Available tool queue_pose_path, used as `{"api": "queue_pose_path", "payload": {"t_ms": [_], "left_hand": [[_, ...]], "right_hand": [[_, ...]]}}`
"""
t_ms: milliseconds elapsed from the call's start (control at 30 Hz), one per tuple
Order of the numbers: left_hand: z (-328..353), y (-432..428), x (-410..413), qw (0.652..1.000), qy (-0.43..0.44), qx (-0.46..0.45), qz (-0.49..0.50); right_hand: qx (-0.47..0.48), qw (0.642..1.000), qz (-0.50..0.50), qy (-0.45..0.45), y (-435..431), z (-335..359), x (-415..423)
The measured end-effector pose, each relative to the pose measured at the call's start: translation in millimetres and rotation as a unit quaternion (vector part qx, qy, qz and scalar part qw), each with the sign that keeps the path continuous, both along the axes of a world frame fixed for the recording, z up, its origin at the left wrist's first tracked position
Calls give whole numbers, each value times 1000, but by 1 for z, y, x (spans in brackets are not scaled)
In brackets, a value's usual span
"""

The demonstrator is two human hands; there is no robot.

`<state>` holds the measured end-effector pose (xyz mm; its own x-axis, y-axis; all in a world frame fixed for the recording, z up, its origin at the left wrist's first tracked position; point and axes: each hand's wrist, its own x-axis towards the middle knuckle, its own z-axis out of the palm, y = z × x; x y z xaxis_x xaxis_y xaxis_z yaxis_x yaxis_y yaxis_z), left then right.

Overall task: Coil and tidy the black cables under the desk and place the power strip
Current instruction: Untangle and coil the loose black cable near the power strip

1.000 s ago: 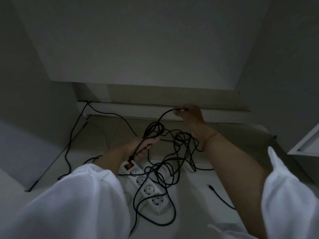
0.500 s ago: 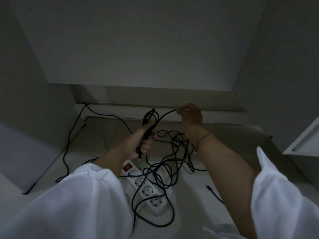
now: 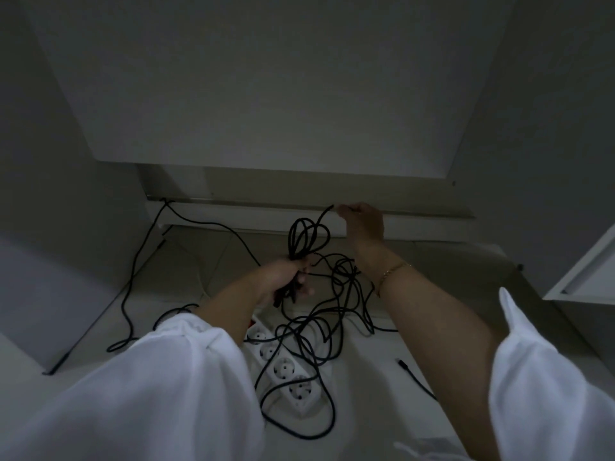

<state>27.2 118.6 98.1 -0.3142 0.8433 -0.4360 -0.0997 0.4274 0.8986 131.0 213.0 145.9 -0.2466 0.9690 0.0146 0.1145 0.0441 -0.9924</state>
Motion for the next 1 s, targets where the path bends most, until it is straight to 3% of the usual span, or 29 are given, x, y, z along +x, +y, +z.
{"api": "queue_pose_path", "payload": {"t_ms": [133, 333, 533, 733, 833, 1000], "left_hand": [[-7, 1, -6, 997, 29, 5, 71], [-11, -1, -16, 992, 65, 21, 108], [2, 7, -8, 985, 74, 89, 128], [6, 12, 1, 986, 97, 87, 102], [6, 11, 0, 989, 93, 86, 83], [8, 8, -1, 991, -9, 117, 60]], "right_hand": [[-22, 992, 123, -19, -7, 5, 0], [-119, 950, 289, -15, -21, 6, 3], [-163, 946, 272, -63, -33, 7, -6], [-43, 958, 227, -168, -36, -3, -21], [-13, 964, 215, -157, -33, -3, -22], [-78, 963, 239, -96, -29, -6, -15]]}}
